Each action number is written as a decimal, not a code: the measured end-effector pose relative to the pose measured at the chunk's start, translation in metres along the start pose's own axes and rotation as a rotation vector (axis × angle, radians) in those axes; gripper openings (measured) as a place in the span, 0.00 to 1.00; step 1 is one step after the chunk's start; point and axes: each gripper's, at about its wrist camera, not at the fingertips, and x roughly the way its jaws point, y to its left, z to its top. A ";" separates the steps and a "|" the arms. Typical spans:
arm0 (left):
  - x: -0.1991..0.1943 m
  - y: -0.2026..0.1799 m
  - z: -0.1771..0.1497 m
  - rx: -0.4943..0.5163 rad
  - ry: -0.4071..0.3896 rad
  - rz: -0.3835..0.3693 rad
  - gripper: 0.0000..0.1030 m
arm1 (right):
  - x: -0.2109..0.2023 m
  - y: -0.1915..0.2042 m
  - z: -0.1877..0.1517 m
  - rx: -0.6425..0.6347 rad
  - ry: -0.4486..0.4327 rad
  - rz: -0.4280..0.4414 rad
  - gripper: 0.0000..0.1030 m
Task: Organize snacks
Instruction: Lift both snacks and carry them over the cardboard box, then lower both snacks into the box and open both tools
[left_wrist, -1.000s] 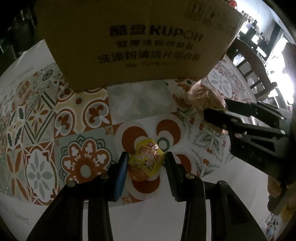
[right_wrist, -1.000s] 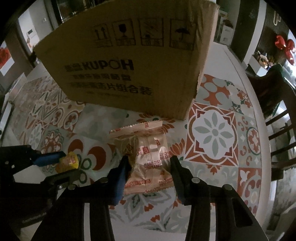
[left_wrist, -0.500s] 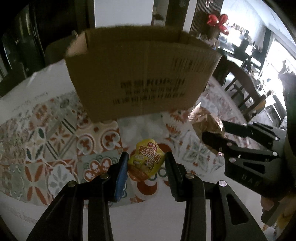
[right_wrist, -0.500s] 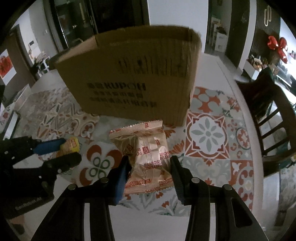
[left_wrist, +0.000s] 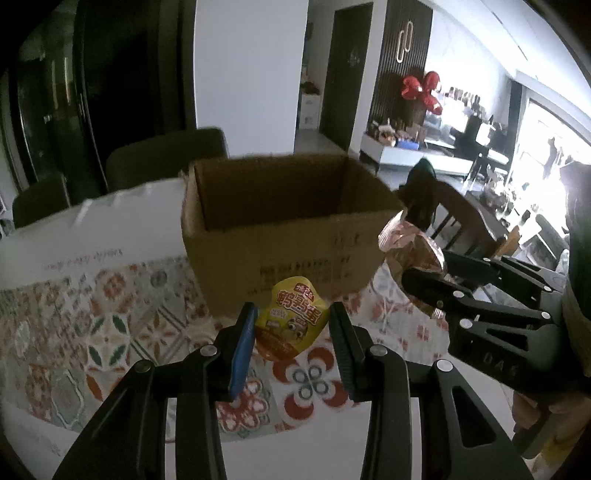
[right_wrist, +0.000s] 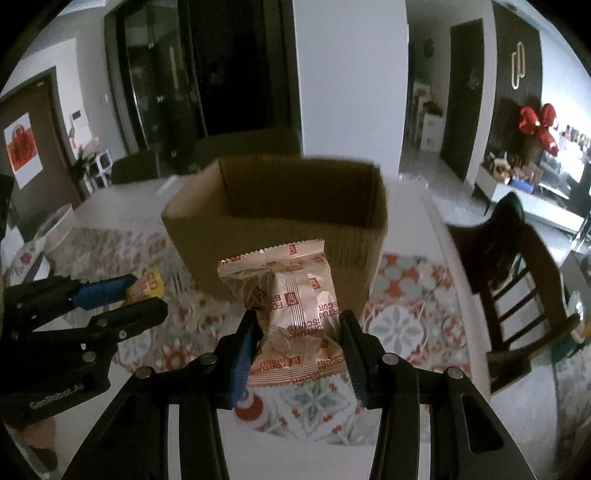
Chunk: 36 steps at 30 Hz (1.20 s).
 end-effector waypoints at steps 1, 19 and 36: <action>-0.003 0.000 0.005 0.004 -0.014 0.004 0.38 | -0.003 -0.001 0.005 0.006 -0.018 -0.004 0.44; 0.019 0.016 0.089 -0.029 -0.068 -0.017 0.38 | 0.020 -0.020 0.078 0.080 -0.089 0.030 0.44; 0.045 0.035 0.099 -0.030 -0.093 0.127 0.61 | 0.062 -0.032 0.093 0.102 -0.054 -0.054 0.62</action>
